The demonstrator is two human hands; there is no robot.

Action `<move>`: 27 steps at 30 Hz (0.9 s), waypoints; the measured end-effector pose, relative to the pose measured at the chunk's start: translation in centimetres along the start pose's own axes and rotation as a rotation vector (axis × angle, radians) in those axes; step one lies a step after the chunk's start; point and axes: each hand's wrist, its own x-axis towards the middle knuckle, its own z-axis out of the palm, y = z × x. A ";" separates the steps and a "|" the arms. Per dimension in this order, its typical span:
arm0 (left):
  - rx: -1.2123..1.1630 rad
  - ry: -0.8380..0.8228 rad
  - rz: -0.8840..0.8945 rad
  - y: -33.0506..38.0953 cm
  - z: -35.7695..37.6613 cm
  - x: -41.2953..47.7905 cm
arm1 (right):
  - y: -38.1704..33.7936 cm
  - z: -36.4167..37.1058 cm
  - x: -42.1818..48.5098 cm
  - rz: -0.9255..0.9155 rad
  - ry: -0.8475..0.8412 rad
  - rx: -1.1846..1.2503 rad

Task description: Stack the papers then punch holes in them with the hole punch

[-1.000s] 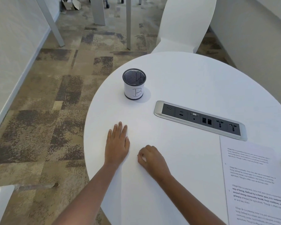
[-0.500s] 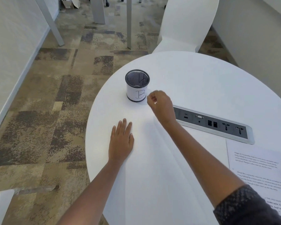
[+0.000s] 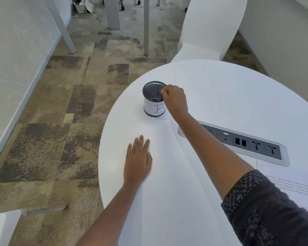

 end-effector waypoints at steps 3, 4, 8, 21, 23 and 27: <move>-0.002 -0.007 -0.002 0.0 0.1 0.0 | 0.4 0.0 -0.2 0.059 0.023 0.087; -0.002 -0.006 -0.002 0.0 0.1 0.0 | 0.5 0.0 -0.2 0.071 0.019 0.106; 0.003 0.010 -0.006 0.0 0.1 0.0 | 0.8 -0.4 -0.1 0.091 0.003 0.158; 0.123 0.061 0.029 0.6 -0.2 -0.4 | 7.0 -2.2 -7.5 0.208 0.046 0.229; 0.149 0.050 0.015 1.1 -0.5 -0.5 | 8.9 -2.9 -9.4 0.261 0.050 0.232; 0.163 0.035 -0.051 2.6 -0.3 -1.4 | 13.0 -4.1 -14.1 0.334 0.082 0.174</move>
